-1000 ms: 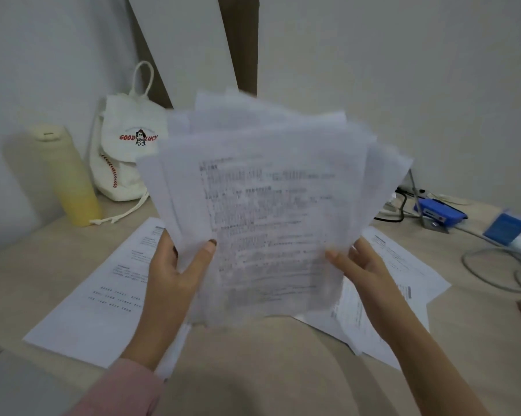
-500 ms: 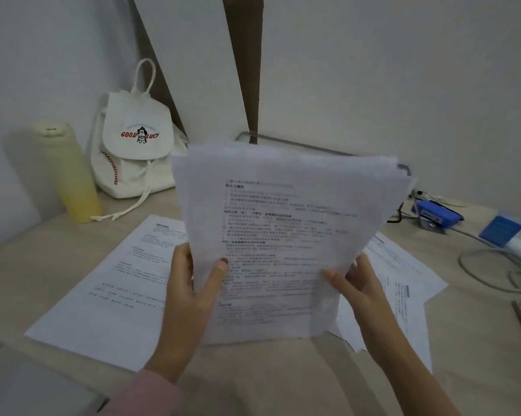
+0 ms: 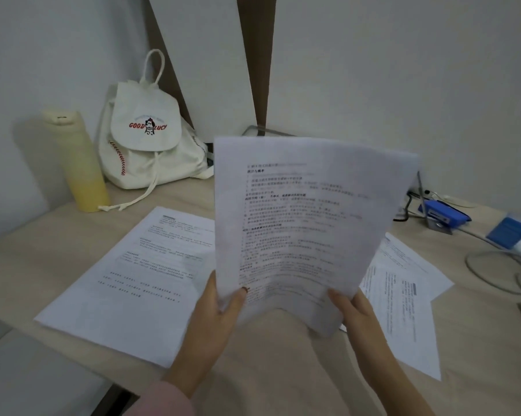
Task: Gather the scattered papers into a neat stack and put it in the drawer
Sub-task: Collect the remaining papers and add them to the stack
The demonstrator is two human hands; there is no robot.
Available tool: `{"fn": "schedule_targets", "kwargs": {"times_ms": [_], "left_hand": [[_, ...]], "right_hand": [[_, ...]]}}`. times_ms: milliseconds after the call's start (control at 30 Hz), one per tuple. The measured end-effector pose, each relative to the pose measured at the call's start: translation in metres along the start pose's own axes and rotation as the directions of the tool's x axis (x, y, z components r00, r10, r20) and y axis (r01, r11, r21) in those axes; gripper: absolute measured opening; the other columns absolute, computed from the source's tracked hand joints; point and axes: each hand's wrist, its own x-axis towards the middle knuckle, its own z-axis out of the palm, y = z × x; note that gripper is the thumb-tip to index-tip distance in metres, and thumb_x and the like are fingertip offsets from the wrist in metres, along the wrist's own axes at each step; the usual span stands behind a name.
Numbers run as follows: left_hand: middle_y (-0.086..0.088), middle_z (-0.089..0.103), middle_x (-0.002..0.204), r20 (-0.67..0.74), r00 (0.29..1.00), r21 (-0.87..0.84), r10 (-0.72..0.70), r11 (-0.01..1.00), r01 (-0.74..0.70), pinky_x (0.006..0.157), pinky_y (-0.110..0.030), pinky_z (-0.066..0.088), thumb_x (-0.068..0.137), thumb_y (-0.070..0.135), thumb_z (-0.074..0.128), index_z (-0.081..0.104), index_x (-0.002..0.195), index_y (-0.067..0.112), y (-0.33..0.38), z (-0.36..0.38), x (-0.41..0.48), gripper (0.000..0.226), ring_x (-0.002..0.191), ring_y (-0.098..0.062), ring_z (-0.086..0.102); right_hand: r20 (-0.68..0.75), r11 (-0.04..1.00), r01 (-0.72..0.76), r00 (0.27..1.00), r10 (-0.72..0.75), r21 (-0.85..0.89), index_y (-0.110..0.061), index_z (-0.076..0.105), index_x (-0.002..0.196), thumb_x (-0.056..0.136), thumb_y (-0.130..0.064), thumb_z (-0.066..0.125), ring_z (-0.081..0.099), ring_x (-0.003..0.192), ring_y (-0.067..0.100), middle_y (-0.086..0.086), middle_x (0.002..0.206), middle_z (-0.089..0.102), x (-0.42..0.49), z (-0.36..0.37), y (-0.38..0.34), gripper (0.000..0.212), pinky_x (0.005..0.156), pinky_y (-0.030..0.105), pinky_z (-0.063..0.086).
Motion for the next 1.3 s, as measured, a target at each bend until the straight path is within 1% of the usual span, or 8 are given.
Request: {"fn": "schedule_targets", "kwargs": {"times_ms": [267,367,500,633,867,1067,1200,1300], "left_hand": [[0.019,0.058,0.095,-0.139,0.990,0.129,0.028,0.992,-0.010,0.055,-0.002,0.043,0.092,0.017,0.052,0.050,0.107,0.024,0.015,-0.069,0.018,0.017,0.075,0.017,0.058],[0.021,0.056,0.100,-0.196,0.980,0.320,0.034,0.947,0.031,0.066,-0.017,0.044,0.093,0.023,0.049,0.047,0.114,0.031,0.016,-0.111,0.024,0.023,0.093,-0.002,0.059],[-0.004,0.049,0.129,-0.342,0.929,0.643,0.141,0.756,0.122,0.089,-0.036,0.038,0.091,0.019,0.051,0.043,0.132,0.018,0.006,-0.154,0.026,0.042,0.119,-0.022,0.045],[-0.007,0.051,0.132,-0.205,0.958,0.718,0.199,0.696,0.008,0.098,-0.028,0.030,0.089,0.034,0.047,0.052,0.128,0.015,-0.010,-0.157,0.014,0.044,0.122,-0.023,0.042],[0.013,0.023,0.150,-0.005,1.000,0.816,-0.009,0.578,0.009,0.115,-0.023,0.001,0.060,0.085,-0.015,0.034,0.140,0.032,-0.068,-0.137,0.006,0.108,0.143,-0.011,0.018],[0.003,0.027,0.153,0.006,1.000,0.855,-0.013,0.519,0.002,0.115,-0.026,0.004,0.075,0.076,-0.003,0.037,0.141,0.025,-0.074,-0.135,0.001,0.092,0.143,-0.013,0.018],[0.006,0.016,0.156,0.034,0.997,0.819,-0.071,0.574,0.013,0.115,-0.026,0.002,0.065,0.066,0.004,0.027,0.143,0.026,-0.039,-0.113,0.016,0.091,0.145,-0.011,0.008],[0.007,0.010,0.157,0.151,0.988,0.823,-0.034,0.558,-0.107,0.116,-0.026,0.001,0.086,0.056,0.024,0.022,0.144,0.026,-0.012,-0.074,0.039,0.066,0.145,-0.010,0.002]], "right_hand": [[0.137,0.986,-0.151,0.977,0.160,-0.077,-0.027,0.053,0.127,0.095,-0.028,0.047,0.058,0.113,0.021,-0.005,0.127,0.060,0.013,0.036,0.001,0.032,0.096,0.042,0.048],[0.292,0.972,-0.235,0.928,0.233,-0.030,-0.030,0.064,0.097,0.096,-0.014,0.045,0.068,0.088,0.015,-0.010,0.094,0.072,0.010,0.073,0.000,0.025,0.073,0.030,0.055],[0.391,0.946,-0.302,0.890,0.237,0.115,-0.024,0.063,0.108,0.096,-0.010,0.042,0.070,0.093,0.013,-0.008,0.102,0.074,0.005,0.129,0.012,0.027,0.077,0.028,0.056],[0.410,0.913,-0.370,0.870,0.276,0.171,-0.023,0.062,0.108,0.096,-0.009,0.041,0.068,0.094,0.013,-0.004,0.106,0.072,0.003,0.169,0.019,0.028,0.064,0.020,0.055],[0.520,0.939,-0.342,0.811,0.269,0.048,-0.010,0.061,0.115,0.094,-0.005,0.044,0.072,0.087,0.019,0.007,0.103,0.073,0.006,0.176,0.023,0.028,0.066,0.025,0.056],[0.240,0.981,-0.020,0.969,0.066,-0.191,-0.017,0.060,0.110,0.092,-0.012,0.050,0.068,0.082,0.015,0.006,0.092,0.072,0.027,0.132,0.015,0.021,0.075,0.021,0.055],[0.134,0.675,0.242,0.969,-0.210,-0.697,-0.021,0.055,0.121,0.089,-0.023,0.056,0.052,0.115,0.019,0.002,0.122,0.060,0.048,0.063,0.018,0.031,0.091,0.020,0.035],[0.152,0.386,0.173,0.985,-0.086,-0.906,-0.021,0.036,0.139,0.084,-0.047,0.057,0.028,0.135,0.022,0.004,0.148,0.033,0.048,0.019,0.020,0.065,0.109,0.032,0.025]]}}
